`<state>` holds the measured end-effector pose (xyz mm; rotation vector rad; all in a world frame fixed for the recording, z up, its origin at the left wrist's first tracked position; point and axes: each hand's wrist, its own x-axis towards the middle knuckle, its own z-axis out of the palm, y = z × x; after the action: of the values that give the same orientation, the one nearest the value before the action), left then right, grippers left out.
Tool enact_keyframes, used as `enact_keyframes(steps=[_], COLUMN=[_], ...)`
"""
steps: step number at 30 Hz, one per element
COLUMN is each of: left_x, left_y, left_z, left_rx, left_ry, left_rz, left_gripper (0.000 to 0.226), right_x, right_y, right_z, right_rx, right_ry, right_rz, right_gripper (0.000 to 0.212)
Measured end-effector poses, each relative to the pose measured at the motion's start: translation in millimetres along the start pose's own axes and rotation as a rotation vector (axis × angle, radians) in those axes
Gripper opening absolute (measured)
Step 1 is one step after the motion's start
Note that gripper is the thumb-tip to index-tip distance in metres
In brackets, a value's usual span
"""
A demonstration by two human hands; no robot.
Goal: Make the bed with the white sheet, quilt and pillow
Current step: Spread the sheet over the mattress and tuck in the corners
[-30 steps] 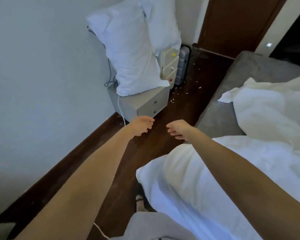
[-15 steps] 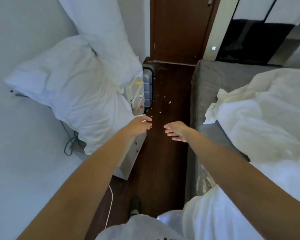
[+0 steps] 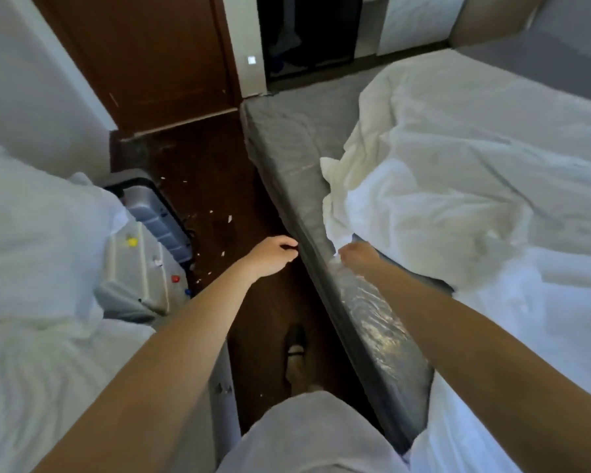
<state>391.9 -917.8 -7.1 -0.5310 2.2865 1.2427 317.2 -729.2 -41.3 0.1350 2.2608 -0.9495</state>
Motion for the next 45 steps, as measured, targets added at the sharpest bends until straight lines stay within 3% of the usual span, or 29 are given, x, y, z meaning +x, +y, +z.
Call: enact_keyframes(steps=[5,10,12,14,17,19,21,25,28,33,36,37,38,40,41,43,45], left_x=[146.3,286.1,330.1,362.6,404.2,423.5,437.4,466.1,482.1,512.0,540.5,550.8,559.7,582.5,593.3,611.3,640.9], left_y=[27.0,31.1,25.8,15.3,-2.1,-5.7,-4.9,45.6,95.4,173.0,219.6,236.6,252.3,283.6,298.8,323.9,347.2], left_z=[-25.2,-48.8,-60.1,-65.6,-74.9,-90.5,-108.7,-166.7,-212.8,-307.8,-356.2,-370.7,-381.5,-401.8,-411.6,-430.9,-451.5], left_rx=[0.041,0.26,0.268,0.227,0.09,0.044,0.08,0.219,0.267,0.337,0.239,0.231,0.215,0.183,0.177,0.161,0.168], left_ry=[-0.067,-0.233,-0.241,-0.25,-0.236,-0.241,-0.289,-0.428,-0.4,-0.247,-0.113,-0.082,-0.07,-0.099,-0.116,-0.142,-0.176], left_rz=[0.006,-0.015,-0.014,-0.035,-0.057,-0.066,-0.077,0.002,0.194,0.229,0.294,0.321,0.341,0.411,0.463,0.554,0.613], left_gripper=[0.041,0.044,0.042,0.038,0.031,0.029,0.034,0.077,0.093,0.042,0.026,0.022,0.017,0.016,0.018,0.016,0.018], right_x=[124.6,229.5,271.1,302.1,341.2,363.9,379.0,400.9,397.5,400.3,413.7,423.9,435.1,459.5,472.5,498.9,533.7], right_y=[15.0,14.5,17.6,27.3,22.9,2.0,-32.5,-165.1,-270.5,-414.0,-462.4,-468.7,-470.1,-471.3,-471.4,-469.2,-473.1], right_z=[-1.0,9.7,25.4,47.2,60.6,52.1,35.3,-15.0,-47.7,-79.8,-105.4,-113.2,-118.2,-128.5,-134.7,-148.5,-164.6], right_rx=[-0.07,-0.248,-0.304,-0.491,-0.859,-0.747,-0.477,0.288,0.546,0.821,0.925,0.849,0.671,0.246,0.125,0.017,0.01], right_ry=[0.064,0.094,0.061,-0.032,0.042,0.027,-0.045,0.144,0.086,0.03,0.31,0.413,0.482,0.556,0.569,0.565,0.571], right_rz=[0.022,0.139,0.19,0.225,0.157,0.211,0.25,0.148,0.068,-0.117,-0.179,-0.225,-0.25,-0.213,-0.14,-0.008,0.057], right_gripper=[0.032,0.038,0.053,0.064,0.042,0.028,0.027,0.033,0.03,0.027,0.018,0.011,0.023,0.073,0.087,0.083,0.052])
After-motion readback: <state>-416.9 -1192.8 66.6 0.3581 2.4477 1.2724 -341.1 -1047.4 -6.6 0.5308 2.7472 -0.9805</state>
